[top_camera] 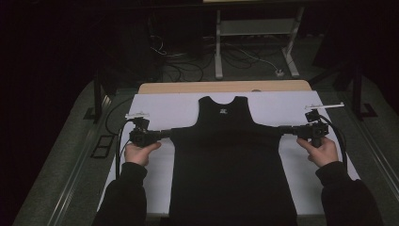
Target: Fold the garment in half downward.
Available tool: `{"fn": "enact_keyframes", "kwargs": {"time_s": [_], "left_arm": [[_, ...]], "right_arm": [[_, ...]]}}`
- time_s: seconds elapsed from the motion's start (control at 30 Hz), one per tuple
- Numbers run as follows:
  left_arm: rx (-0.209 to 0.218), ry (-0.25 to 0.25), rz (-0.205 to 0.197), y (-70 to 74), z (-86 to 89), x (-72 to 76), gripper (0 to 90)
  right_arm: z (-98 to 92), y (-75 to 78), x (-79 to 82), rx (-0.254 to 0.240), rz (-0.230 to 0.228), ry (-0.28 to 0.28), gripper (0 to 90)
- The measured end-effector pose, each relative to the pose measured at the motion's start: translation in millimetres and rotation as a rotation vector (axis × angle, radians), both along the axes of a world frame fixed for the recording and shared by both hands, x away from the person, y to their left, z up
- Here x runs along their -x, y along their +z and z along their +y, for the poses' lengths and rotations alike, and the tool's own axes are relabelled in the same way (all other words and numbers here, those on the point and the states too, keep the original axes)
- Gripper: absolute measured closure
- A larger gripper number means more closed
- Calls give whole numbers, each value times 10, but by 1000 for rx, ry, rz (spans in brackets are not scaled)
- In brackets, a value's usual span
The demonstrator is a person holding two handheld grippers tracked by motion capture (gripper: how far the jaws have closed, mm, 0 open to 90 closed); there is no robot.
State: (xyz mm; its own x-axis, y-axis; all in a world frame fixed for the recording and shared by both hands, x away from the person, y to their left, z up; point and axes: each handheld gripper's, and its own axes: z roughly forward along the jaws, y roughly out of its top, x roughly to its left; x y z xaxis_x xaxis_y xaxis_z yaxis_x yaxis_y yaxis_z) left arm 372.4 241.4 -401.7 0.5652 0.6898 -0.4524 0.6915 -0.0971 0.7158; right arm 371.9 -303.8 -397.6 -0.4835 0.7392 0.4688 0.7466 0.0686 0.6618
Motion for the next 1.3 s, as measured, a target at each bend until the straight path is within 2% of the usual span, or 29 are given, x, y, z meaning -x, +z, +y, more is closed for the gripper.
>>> {"fn": "enact_keyframes", "kwargs": {"time_s": [0.33,0.97,1.3], "left_arm": [[6,-24,19,-8,-12,122,866],[-21,-52,56,-42,-9,284,866],[-53,-86,86,-83,-28,391,866]], "right_arm": [[-5,-1,125,7,17,10,832],[12,-36,303,42,45,38,830],[30,-109,403,68,100,60,830]]}}
